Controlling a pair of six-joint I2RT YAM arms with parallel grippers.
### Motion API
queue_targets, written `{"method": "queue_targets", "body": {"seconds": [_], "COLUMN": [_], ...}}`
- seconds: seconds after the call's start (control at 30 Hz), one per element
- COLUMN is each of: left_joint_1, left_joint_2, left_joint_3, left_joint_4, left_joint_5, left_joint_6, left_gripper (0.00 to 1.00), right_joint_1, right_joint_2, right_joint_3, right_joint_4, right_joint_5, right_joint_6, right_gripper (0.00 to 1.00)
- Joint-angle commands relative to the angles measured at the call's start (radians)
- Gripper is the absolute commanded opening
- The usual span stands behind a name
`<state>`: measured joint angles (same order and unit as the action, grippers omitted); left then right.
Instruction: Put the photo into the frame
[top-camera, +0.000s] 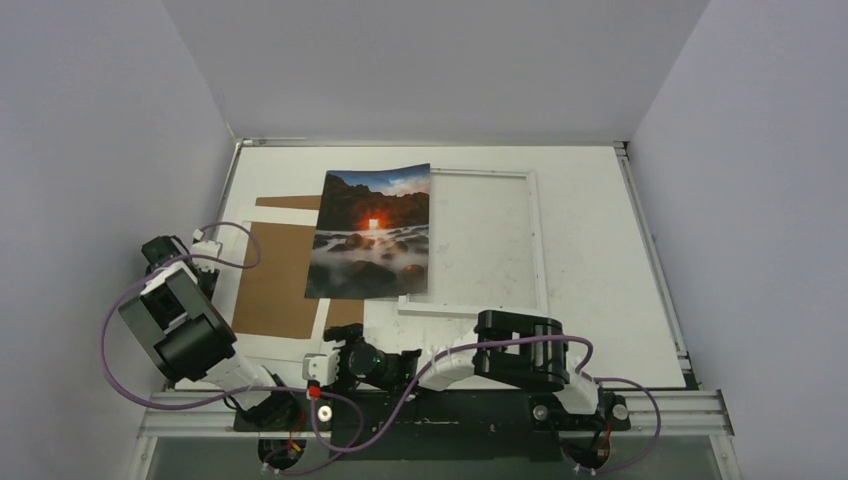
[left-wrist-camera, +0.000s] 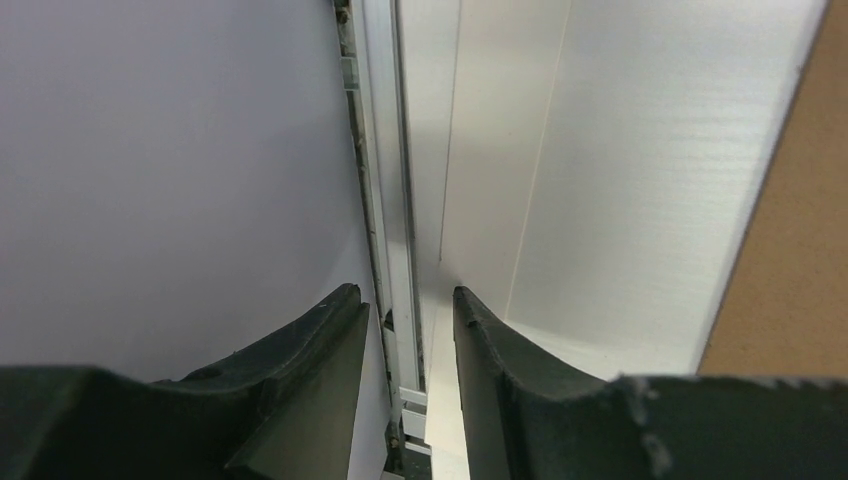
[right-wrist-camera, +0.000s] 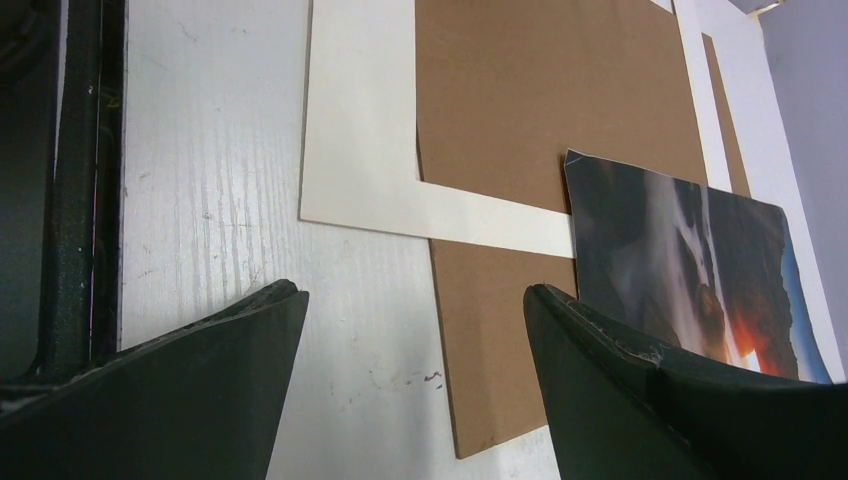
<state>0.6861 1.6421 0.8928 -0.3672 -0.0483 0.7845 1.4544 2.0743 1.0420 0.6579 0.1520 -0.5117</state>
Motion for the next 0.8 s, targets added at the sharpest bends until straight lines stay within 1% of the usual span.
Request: {"method": "queue_targets", "body": {"seconds": [0.0,0.17,0.4,0.53,0.77], "left_joint_1": [-0.005,-0.003,-0.002,-0.004,-0.006], "left_joint_2": [-0.053,-0.076,-0.059,-0.050,-0.045], "left_joint_3": [-0.100,-0.147,-0.140,-0.139,-0.160], "left_joint_4": [-0.056,-0.068,-0.067,-0.074,-0.058], "left_joint_5": [0.048,0.048,0.048,0.073,0.067], "left_joint_6": [0.034,0.051,0.050,0.051,0.077], "left_gripper": [0.36,0.36,0.36,0.36,0.36], "right_joint_1": [0.002,-0.013,-0.050,-0.061,-0.069], "right_joint_2": [0.037,0.052,0.096,0.137,0.174], "right_joint_3": [0.006,0.010,0.036,0.065,0.091], "right_joint_4": [0.016,0.016,-0.001,0.024,0.097], "right_joint_5": [-0.055,-0.086,-0.106,-0.071,0.002], "right_joint_6": [0.010,-0.004,-0.030,-0.050,-0.082], "right_gripper": [0.83,0.83,0.83,0.83,0.82]}}
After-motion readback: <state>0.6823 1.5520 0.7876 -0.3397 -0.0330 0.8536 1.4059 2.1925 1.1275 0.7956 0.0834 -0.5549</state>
